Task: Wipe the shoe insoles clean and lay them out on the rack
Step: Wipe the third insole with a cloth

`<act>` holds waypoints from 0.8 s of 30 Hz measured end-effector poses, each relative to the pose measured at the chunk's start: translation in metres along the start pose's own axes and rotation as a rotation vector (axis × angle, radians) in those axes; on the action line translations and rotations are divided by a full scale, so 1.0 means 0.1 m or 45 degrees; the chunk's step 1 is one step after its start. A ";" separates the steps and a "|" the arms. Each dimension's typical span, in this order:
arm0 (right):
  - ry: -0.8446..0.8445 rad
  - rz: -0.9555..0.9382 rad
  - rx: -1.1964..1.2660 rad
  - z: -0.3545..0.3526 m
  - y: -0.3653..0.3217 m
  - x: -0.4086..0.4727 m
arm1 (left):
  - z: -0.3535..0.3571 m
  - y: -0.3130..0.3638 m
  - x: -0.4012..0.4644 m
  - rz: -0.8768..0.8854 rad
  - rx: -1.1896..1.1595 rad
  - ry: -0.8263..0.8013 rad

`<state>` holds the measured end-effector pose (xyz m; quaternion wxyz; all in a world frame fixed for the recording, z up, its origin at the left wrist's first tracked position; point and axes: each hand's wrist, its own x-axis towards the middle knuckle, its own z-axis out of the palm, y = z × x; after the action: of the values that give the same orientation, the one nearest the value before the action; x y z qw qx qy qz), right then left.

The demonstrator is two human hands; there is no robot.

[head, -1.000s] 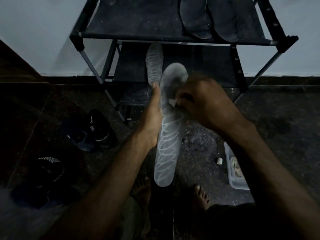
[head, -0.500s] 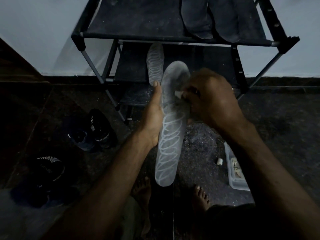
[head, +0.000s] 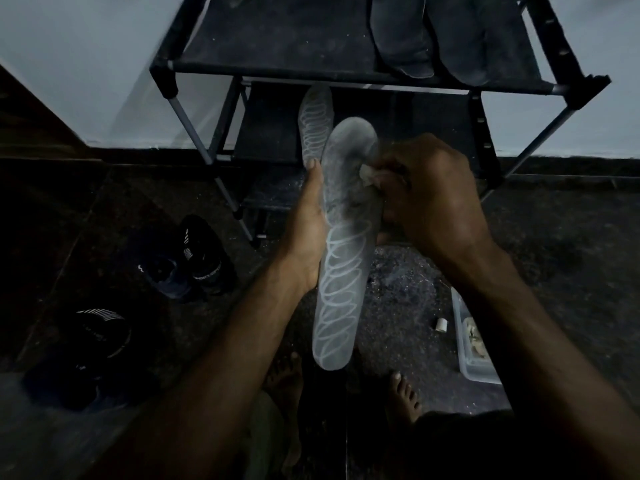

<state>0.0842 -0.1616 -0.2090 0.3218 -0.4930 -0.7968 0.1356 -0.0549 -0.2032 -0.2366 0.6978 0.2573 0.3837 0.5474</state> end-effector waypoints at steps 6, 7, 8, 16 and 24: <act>0.262 0.035 -0.012 -0.03 0.02 0.01 | 0.04 -0.09 0.00 -0.049 0.006 -0.047; 0.263 0.037 -0.014 -0.03 0.02 0.00 | 0.04 -0.09 0.00 -0.041 0.018 -0.041; 0.239 0.036 -0.027 -0.03 0.02 -0.01 | 0.04 -0.09 0.01 -0.033 0.034 -0.036; -0.382 -0.112 -0.192 -0.04 -0.05 0.01 | 0.00 -0.01 -0.02 0.022 0.304 0.142; -0.039 -0.038 -0.160 0.01 -0.08 -0.03 | -0.01 -0.03 0.01 -0.016 0.008 0.045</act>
<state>0.0791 -0.1681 -0.2061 0.2799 -0.4983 -0.8159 0.0879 -0.0538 -0.2028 -0.2397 0.6936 0.2472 0.3993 0.5462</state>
